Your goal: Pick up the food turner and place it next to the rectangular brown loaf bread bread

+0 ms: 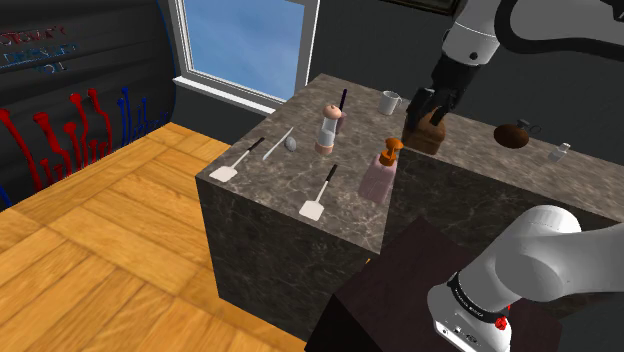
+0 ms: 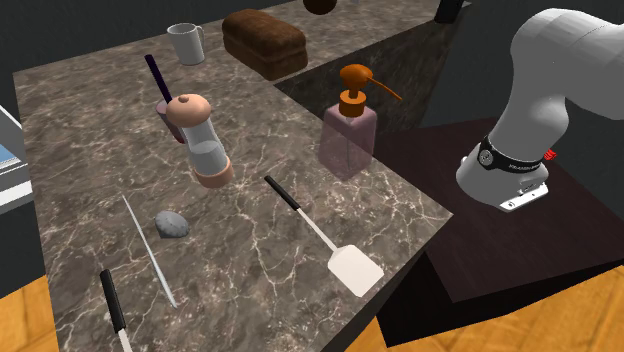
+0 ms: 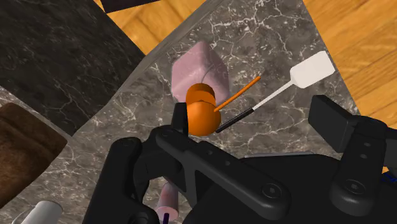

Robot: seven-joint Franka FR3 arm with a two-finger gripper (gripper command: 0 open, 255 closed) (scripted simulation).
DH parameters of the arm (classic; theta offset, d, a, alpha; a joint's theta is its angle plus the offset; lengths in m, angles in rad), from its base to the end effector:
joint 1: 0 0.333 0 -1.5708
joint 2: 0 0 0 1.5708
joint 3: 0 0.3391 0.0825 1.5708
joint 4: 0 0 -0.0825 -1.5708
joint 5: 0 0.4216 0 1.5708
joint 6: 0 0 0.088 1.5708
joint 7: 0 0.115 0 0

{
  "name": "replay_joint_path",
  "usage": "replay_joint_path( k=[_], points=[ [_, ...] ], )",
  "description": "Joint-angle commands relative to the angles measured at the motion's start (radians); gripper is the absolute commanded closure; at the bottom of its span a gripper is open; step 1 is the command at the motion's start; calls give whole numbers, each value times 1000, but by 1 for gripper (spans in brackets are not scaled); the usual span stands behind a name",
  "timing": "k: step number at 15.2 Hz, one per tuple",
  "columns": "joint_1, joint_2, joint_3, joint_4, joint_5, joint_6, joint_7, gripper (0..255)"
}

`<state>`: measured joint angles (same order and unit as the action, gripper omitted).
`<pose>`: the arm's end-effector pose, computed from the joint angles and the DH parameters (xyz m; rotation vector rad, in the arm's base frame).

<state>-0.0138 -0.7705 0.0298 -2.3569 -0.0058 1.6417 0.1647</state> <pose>0.3401 0.0075 0.5996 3.1091 -0.2434 0.0891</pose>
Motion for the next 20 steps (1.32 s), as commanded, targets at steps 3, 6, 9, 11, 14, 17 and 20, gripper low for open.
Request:
replay_joint_path(
  k=[3, 6, 9, 11, 14, 17, 20],
  points=[
    [-14, 21, 39, -40, 22, 61, 92, 0],
    [-34, 69, 99, -87, 53, 155, 229, 0],
    [-56, 135, 158, -117, 77, 253, 365, 0],
    [-73, 190, 198, -128, 89, 318, 456, 0],
    [-102, 285, 257, -130, 96, 414, 596, 0],
    [-140, 394, 315, -116, 87, 507, 739, 0],
    [-182, 514, 370, -88, 54, 593, 891, 0]
  ],
)
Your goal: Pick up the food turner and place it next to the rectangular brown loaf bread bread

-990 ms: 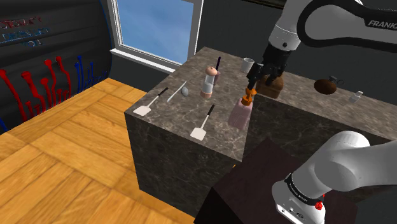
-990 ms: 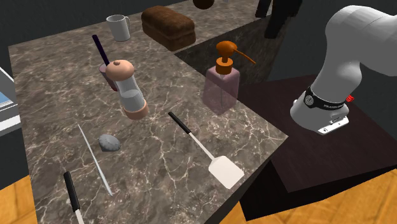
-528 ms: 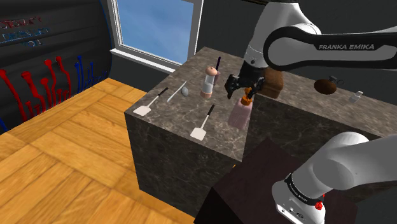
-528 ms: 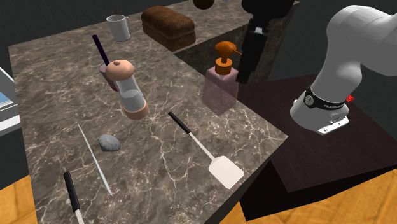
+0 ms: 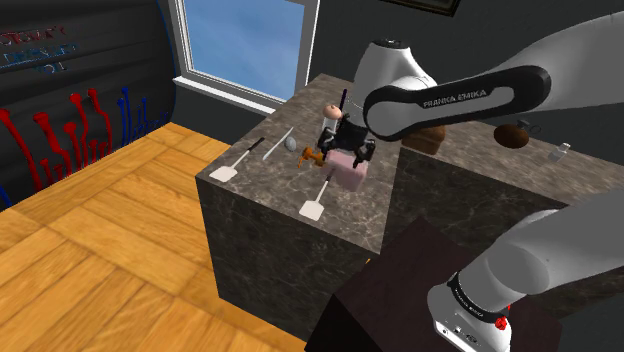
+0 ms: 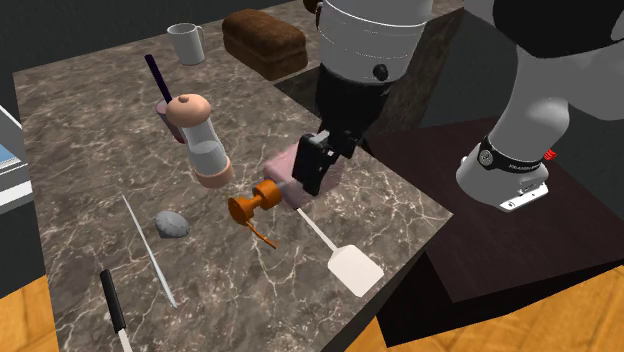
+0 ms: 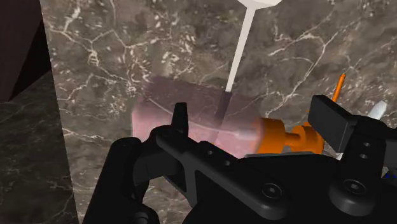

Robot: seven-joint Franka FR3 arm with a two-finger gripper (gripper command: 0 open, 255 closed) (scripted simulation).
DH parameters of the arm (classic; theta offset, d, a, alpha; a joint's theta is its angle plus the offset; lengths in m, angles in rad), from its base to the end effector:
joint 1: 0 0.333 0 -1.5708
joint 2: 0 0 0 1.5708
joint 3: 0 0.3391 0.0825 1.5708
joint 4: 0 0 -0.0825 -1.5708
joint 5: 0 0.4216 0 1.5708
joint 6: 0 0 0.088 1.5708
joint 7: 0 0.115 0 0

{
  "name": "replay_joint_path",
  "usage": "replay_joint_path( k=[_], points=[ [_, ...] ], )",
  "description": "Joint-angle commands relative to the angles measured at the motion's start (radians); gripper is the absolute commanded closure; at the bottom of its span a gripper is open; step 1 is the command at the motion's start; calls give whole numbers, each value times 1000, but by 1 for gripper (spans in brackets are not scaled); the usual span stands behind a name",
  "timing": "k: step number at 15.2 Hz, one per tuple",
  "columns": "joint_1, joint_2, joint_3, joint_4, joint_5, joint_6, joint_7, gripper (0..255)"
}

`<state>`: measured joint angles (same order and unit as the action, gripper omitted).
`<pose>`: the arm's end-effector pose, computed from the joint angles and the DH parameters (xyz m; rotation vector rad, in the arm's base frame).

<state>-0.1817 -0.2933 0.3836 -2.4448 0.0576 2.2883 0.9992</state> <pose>0.4730 0.0994 0.4069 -2.8486 1.2741 -0.2080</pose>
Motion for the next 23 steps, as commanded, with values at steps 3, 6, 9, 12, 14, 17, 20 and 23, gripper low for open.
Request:
replay_joint_path(
  k=[3, 6, 9, 12, 14, 17, 20, 23],
  points=[
    [-47, 167, 52, 43, -70, 21, 222, 0],
    [-62, 278, 64, 88, -139, 71, 365, 0],
    [-62, 310, 60, 76, -163, 111, 382, 0],
    [-62, 344, 57, 66, -190, 150, 401, 0],
    [-62, 363, 55, 62, -206, 170, 412, 0],
    [-62, 363, 54, 62, -206, 170, 412, 0],
    [-62, 363, 54, 62, -206, 170, 412, 0],
    [-62, 363, 54, 62, -206, 170, 412, 255]
  ],
)
